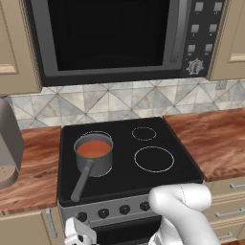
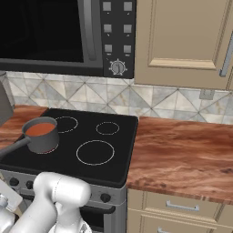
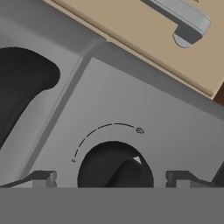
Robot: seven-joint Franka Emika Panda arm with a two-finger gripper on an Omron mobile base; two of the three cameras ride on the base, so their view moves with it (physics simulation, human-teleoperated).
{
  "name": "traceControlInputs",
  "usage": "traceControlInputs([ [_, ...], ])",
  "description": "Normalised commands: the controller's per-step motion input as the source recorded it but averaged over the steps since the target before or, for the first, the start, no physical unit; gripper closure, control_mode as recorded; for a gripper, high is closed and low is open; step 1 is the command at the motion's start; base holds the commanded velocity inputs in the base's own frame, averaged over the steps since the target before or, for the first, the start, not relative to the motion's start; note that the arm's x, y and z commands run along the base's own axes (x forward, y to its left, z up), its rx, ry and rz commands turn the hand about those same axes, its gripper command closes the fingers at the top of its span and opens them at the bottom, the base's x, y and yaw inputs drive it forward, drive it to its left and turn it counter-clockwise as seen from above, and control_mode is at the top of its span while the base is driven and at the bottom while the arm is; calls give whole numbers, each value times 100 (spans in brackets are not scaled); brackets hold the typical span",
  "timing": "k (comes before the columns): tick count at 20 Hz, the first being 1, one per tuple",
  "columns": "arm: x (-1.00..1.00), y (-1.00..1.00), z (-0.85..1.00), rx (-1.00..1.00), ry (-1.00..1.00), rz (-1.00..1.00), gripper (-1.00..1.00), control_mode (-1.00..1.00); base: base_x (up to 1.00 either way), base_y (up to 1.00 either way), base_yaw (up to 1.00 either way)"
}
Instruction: Wait until the marinara sauce is simmered to a deep red color and then turn off the stove.
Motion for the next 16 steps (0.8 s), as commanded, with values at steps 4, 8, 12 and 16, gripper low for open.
traceControlInputs([
  [4,17,0,0,0,0,3,-100,-100,0,0,0],
  [8,1,0,0,0,0,0,-100,-100,0,0,0],
  [12,0,0,0,0,0,0,-100,-100,0,0,0],
  [16,0,0,0,0,0,0,-100,-100,0,0,0],
])
